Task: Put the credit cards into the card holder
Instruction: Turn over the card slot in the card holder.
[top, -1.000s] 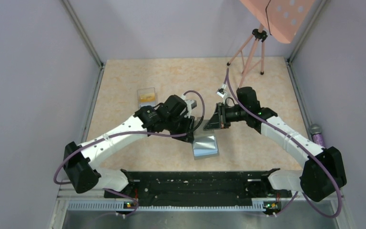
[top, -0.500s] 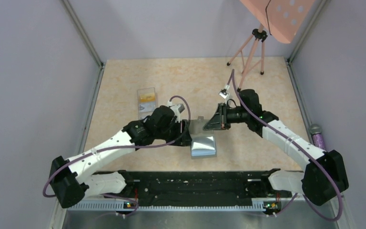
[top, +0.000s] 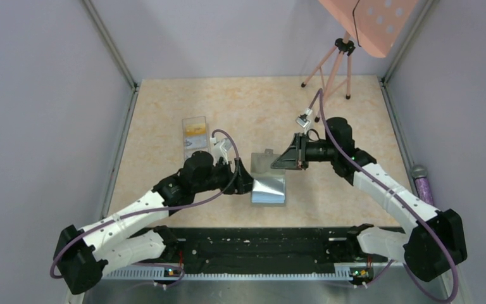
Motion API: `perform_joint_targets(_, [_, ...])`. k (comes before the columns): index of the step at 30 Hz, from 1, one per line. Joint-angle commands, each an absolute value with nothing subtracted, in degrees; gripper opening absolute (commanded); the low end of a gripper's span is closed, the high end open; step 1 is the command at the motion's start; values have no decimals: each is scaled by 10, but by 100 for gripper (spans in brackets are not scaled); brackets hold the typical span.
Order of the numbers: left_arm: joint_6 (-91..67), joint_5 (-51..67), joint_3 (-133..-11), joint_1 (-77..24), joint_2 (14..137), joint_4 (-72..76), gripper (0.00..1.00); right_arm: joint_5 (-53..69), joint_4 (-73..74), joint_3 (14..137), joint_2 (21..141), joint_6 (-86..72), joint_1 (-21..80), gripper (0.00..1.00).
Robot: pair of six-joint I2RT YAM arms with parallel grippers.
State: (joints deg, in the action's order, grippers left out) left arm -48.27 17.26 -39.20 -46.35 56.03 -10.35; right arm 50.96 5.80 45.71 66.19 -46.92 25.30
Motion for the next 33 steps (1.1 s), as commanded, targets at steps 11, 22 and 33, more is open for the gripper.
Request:
perform_joint_targets(11, [-554, 266, -304, -448, 529, 228, 76, 557, -55, 428, 625, -574, 248, 0])
perform_joint_targets(22, [-573, 290, -309, -443, 566, 290, 64, 554, -78, 416, 623, -596, 249, 0])
perform_joint_targets(33, [-603, 267, -280, -437, 552, 345, 29, 555, -103, 404, 623, -616, 248, 12])
